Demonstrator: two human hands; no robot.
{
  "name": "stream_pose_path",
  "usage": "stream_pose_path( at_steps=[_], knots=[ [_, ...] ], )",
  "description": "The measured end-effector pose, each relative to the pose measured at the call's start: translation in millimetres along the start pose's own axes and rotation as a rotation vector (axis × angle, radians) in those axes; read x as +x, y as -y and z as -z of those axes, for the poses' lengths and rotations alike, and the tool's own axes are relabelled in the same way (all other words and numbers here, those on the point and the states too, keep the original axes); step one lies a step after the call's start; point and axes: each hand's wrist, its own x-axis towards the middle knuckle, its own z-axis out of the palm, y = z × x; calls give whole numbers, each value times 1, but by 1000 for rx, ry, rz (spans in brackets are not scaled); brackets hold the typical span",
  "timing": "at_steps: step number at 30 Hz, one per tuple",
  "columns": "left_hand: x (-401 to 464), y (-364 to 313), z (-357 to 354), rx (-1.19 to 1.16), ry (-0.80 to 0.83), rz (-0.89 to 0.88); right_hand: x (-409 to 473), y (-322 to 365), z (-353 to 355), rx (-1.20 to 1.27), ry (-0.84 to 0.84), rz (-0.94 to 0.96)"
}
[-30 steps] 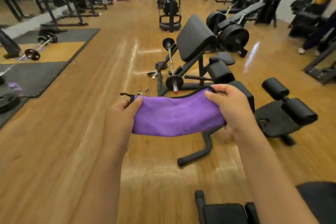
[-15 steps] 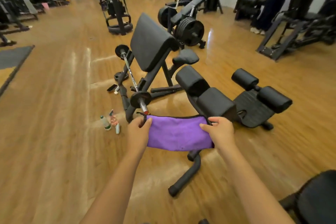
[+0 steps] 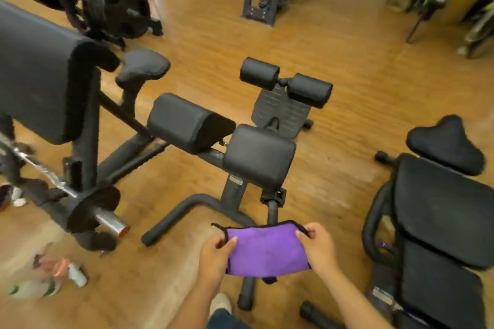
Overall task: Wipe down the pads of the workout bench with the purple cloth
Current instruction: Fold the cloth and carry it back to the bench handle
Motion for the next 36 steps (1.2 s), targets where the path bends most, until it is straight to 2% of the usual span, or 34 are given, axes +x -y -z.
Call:
stream_pose_path(
  at_steps=[7, 13, 22, 28, 36],
  knots=[
    [59, 27, -16, 67, 183, 7, 31, -37, -22, -43, -134, -41],
    [80, 49, -29, 44, 209, 67, 53, -69, -42, -132, -174, -46],
    [94, 52, -65, 31, 139, 138, 69, -89, -42, -150, -169, -61],
    [98, 65, -83, 55, 7, 148, 84, -104, -46, -225, -107, -86],
    [112, 86, -96, 138, -1, 247, 102, -121, -62, -319, -92, -128]
  ],
)
